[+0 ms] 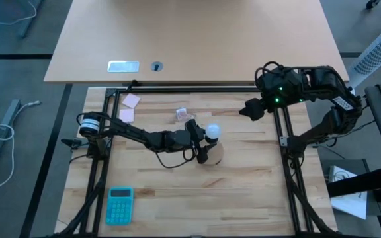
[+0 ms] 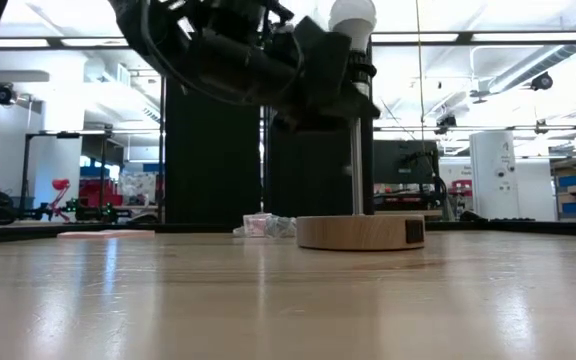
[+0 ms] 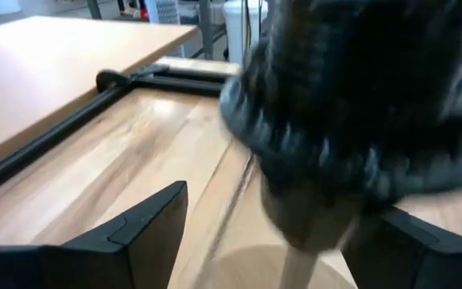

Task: Screw lightbulb
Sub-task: Remove the light bulb from the lamp

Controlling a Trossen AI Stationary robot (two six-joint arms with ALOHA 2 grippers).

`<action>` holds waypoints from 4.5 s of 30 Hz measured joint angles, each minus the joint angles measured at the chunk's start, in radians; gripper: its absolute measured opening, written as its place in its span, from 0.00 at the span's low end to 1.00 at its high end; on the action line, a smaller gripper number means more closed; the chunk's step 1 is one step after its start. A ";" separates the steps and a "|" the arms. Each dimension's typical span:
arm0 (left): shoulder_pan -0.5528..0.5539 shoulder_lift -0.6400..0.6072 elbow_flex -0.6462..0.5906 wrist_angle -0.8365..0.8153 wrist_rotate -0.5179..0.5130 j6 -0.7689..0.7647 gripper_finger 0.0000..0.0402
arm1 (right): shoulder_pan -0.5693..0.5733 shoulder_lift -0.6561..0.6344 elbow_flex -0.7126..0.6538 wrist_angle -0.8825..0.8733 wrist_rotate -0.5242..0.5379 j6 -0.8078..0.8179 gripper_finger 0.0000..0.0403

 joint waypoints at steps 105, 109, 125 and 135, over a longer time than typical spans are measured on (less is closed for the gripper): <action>-0.039 0.003 0.467 -0.832 -0.065 0.049 0.41 | 0.062 -0.023 -0.095 0.002 0.051 0.452 0.93; -0.018 -0.009 0.467 -0.842 -0.088 0.053 0.41 | 0.118 -0.010 -0.145 0.016 0.026 0.530 0.93; -0.017 -0.036 0.467 -0.859 -0.128 0.131 0.41 | 0.166 0.020 -0.319 0.274 0.020 0.595 0.93; -0.030 -0.040 0.510 -0.785 -0.130 0.156 0.41 | 0.167 0.022 -0.319 0.307 0.022 0.598 0.93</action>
